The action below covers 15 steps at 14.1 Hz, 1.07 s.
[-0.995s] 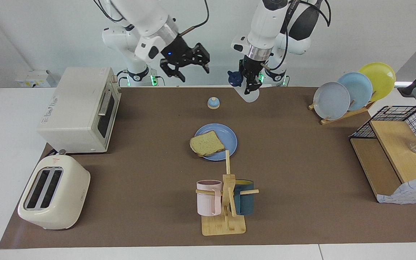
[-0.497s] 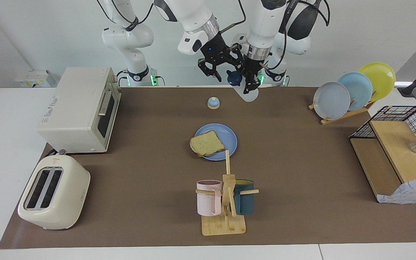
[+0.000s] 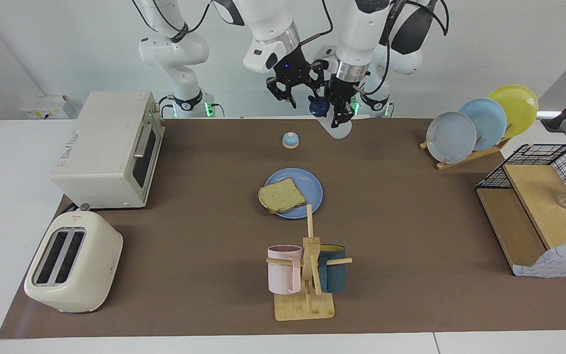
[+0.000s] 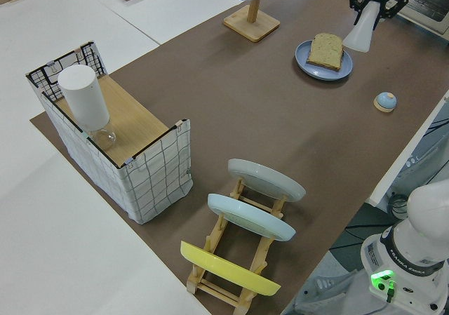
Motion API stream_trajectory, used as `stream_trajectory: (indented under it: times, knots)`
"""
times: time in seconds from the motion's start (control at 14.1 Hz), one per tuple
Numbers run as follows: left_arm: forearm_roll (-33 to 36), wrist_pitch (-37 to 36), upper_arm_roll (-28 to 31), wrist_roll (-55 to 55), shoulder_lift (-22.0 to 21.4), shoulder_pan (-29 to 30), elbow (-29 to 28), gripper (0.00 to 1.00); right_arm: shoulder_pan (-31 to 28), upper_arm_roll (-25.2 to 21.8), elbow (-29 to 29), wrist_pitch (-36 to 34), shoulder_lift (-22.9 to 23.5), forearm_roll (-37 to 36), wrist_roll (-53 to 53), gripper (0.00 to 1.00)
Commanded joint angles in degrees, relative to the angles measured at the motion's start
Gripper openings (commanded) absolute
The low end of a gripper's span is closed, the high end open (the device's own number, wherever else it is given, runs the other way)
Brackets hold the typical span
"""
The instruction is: Put bread on plate and add seasoning
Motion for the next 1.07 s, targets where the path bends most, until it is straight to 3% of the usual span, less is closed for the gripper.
stream_trajectory:
  times: [0.0, 0.78, 0.99]
  knots:
    - [-0.77, -0.01, 0.55, 0.28, -1.68, -0.75, -1.32, 0.0, -1.21, 1.09, 1.26, -1.73, 0.3, -0.68, 0.84, 0.62]
    - [-0.77, 0.52, 0.55, -0.6, -1.59, -0.75, -1.41, 0.0, -1.3, 1.18, 1.26, 1.17, 0.39, -0.33, 2.77, 0.54]
    - [-0.77, 0.52, 0.55, -0.68, -1.68, -0.75, -1.41, 0.0, -1.3, 1.18, 1.17, 1.17, 0.39, -0.33, 2.77, 0.46]
